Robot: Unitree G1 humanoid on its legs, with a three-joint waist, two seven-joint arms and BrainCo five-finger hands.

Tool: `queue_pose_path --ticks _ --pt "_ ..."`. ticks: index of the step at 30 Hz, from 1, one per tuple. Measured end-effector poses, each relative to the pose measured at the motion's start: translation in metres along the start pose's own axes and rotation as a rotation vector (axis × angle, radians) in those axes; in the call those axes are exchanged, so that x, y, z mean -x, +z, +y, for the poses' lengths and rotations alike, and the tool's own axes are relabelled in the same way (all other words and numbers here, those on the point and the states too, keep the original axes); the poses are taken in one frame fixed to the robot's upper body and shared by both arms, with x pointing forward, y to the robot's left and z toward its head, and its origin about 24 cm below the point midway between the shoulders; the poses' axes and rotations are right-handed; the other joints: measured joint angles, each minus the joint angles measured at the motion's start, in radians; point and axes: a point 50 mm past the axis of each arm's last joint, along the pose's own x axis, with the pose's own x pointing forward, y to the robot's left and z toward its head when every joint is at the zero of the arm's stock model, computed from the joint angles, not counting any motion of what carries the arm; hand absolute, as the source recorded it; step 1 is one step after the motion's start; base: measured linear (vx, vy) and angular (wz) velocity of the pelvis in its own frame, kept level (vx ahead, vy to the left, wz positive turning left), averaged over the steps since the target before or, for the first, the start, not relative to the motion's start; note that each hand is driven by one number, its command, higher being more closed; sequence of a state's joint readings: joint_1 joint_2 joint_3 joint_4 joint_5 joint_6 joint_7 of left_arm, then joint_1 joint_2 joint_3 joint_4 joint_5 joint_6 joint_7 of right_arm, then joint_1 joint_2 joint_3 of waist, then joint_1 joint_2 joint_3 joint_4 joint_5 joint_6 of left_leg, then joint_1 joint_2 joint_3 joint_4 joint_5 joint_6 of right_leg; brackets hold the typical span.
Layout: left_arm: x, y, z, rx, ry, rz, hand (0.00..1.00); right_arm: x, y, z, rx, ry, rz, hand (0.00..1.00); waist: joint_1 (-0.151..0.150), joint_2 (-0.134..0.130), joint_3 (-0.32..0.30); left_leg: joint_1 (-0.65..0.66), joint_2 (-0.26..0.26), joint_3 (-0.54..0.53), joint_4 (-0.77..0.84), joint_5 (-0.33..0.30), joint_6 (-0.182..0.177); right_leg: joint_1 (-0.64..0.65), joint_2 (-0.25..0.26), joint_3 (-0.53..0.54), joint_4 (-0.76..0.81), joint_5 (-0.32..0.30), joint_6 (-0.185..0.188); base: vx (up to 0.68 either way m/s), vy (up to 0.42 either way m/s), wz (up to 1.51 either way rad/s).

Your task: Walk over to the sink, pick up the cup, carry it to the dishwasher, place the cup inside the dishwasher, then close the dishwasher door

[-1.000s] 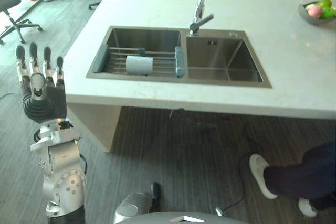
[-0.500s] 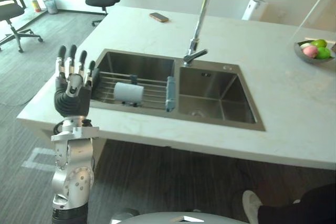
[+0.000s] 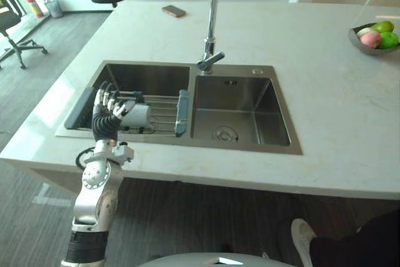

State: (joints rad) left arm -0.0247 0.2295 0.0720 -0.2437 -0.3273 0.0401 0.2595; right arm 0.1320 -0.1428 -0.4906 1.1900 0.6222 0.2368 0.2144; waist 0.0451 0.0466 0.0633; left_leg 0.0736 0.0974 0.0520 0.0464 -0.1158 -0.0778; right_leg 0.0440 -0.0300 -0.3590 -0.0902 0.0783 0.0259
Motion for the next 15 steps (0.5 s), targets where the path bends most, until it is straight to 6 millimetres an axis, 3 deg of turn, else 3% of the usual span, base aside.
queue_pose_path --ticks 4,8,12,15 --pt "-0.011 0.017 0.048 -0.282 0.267 -0.117 0.0 0.0 0.004 0.003 0.005 0.019 -0.015 0.0 -0.007 -0.006 -0.001 0.002 -0.003 0.001 -0.022 0.013 0.002 -0.007 -0.002 -0.004 0.0 0.002 0.003 -0.02 0.022 0.04" --pt "-0.019 0.036 0.08 -0.568 0.461 -0.24 0.0 0.001 0.011 0.004 0.001 0.039 -0.044 0.0 -0.006 0.013 0.004 0.013 -0.002 0.001 -0.033 0.021 0.0 -0.01 -0.002 -0.005 0.0 0.002 0.002 0.05 0.028 -0.01" --pt "-0.03 0.052 0.079 -0.661 0.454 -0.352 0.0 0.002 0.015 0.003 -0.026 0.045 -0.062 0.0 -0.01 0.019 0.003 0.015 -0.003 0.001 -0.033 0.021 0.0 -0.008 -0.003 -0.006 0.0 0.003 0.003 0.0 0.008 0.0" --pt "-0.037 0.055 0.067 -0.728 0.376 -0.403 0.0 0.002 0.016 0.002 -0.044 0.042 -0.064 0.0 -0.021 0.019 0.003 0.018 -0.003 0.003 -0.032 0.021 0.0 -0.006 -0.003 -0.004 -0.001 0.006 0.004 -0.02 0.02 -0.03"
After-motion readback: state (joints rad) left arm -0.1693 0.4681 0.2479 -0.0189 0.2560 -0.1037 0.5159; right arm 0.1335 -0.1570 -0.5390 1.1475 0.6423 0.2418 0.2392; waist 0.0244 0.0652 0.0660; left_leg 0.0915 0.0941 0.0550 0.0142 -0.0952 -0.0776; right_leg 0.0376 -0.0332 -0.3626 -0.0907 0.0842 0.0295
